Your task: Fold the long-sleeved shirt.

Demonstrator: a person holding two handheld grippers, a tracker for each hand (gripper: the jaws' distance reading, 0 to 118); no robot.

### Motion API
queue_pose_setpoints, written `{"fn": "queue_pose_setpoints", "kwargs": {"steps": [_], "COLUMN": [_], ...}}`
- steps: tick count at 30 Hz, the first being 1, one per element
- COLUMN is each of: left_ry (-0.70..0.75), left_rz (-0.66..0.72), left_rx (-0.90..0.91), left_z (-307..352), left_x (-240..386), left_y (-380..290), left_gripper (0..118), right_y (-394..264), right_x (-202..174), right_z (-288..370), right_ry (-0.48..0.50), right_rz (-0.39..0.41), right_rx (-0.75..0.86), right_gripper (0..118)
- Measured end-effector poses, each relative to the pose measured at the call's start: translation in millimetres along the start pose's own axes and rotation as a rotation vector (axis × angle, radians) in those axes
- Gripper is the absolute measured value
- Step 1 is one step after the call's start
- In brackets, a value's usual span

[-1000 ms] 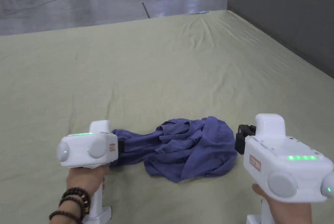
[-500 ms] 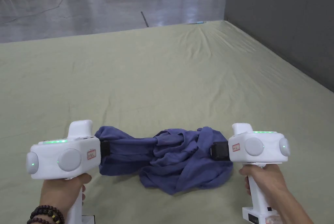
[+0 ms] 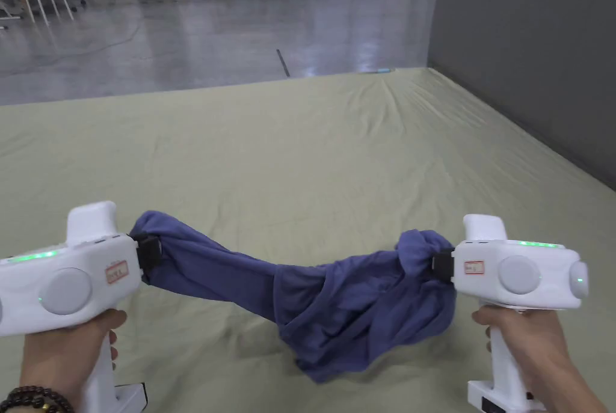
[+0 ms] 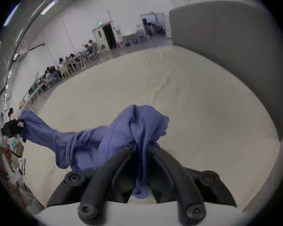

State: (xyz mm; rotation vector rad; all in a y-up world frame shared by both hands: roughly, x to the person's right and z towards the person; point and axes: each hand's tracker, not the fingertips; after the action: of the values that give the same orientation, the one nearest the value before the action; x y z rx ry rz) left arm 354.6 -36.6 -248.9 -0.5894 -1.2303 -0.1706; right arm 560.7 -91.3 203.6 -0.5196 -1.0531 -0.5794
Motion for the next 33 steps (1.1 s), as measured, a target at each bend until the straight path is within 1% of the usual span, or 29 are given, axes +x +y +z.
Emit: {"fn": "queue_pose_setpoints", "kwargs": {"steps": [1, 3, 4, 6, 8, 9, 10, 11, 12, 13, 16, 17, 19, 20, 21, 22, 24, 27, 29, 33], "left_ry": [-0.009, -0.004, 0.001, -0.027, -0.023, -0.022, -0.029, -0.029, -0.029, -0.009, 0.000, 0.012, 0.057, 0.080, 0.104, 0.099, 0.105, 0.119, 0.131, 0.144], "left_rz": [0.002, -0.027, -0.032, 0.000, -0.020, -0.031, -0.047, -0.048, -0.055, -0.061, -0.036, -0.026, -0.038, -0.057, -0.069, -0.068, -0.064, -0.058, -0.052, -0.045], "left_rx": [0.039, 0.099, 0.134, 0.184, 0.225, 0.244, 0.269, 0.282, 0.293, 0.321, 0.327, 0.329, 0.335, 0.336, 0.347, 0.339, 0.336, 0.306, 0.256, 0.126], "left_z": [9.2, 29.3, 38.3, 50.6, 61.2, 65.7, 66.1, 68.2, 69.8, 70.8, 63.8, 60.5, 51.7, 49.0, 46.3, 43.7, 34.9, 13.8, -11.1, -69.4], "left_x": [-2.2, 0.2, 0.6, -1.0, 2.4, 4.8, 4.1, 5.6, 7.3, 9.3, 7.3, 7.1, 2.5, 1.5, -0.2, -1.6, -9.9, -22.8, -33.0, -50.9], "left_y": [11.5, 39.2, 55.8, 91.3, 125.5, 139.3, 157.2, 172.2, 189.9, 206.9, 256.7, 271.8, 298.7, 308.1, 315.1, 318.3, 319.3, 299.6, 275.3, 206.1], "left_gripper": [13, 13, 13, 13, 13, 13, 13, 12, 12, 12, 12, 12, 12, 12, 12, 12, 12, 12, 12, 12], "right_y": [12.8, 36.8, 53.8, 87.6, 122.3, 135.2, 149.6, 161.6, 177.8, 193.2, 243.7, 262.7, 294.4, 307.8, 324.6, 335.4, 344.1, 337.2, 314.9, 250.2], "right_x": [-6.4, -18.8, -25.6, -43.6, -66.3, -81.1, -96.1, -110.0, -124.4, -139.9, -175.4, -186.0, -204.0, -210.7, -212.4, -215.2, -218.4, -210.9, -202.6, -184.6], "right_z": [7.3, 23.6, 30.5, 43.7, 51.2, 58.8, 63.7, 67.8, 69.8, 72.1, 67.5, 65.1, 61.9, 60.0, 49.6, 44.4, 34.6, 0.9, -30.9, -113.1], "right_ry": [0.022, 0.032, 0.077, 0.119, 0.189, 0.196, 0.209, 0.198, 0.203, 0.200, 0.201, 0.194, 0.156, 0.157, 0.144, 0.145, 0.117, 0.111, 0.104, 0.111], "right_rz": [0.018, 0.034, 0.032, 0.038, 0.068, 0.067, 0.107, 0.140, 0.176, 0.195, 0.195, 0.214, 0.242, 0.258, 0.254, 0.264, 0.264, 0.276, 0.271, 0.225], "right_rx": [0.026, 0.122, 0.132, 0.199, 0.212, 0.240, 0.246, 0.296, 0.309, 0.327, 0.352, 0.352, 0.392, 0.384, 0.404, 0.398, 0.396, 0.343, 0.293, 0.132], "right_gripper": [5, 5, 5, 5, 4, 4, 4, 4, 4, 4, 4, 4, 4, 4, 4, 4, 4, 4, 4, 4]}}
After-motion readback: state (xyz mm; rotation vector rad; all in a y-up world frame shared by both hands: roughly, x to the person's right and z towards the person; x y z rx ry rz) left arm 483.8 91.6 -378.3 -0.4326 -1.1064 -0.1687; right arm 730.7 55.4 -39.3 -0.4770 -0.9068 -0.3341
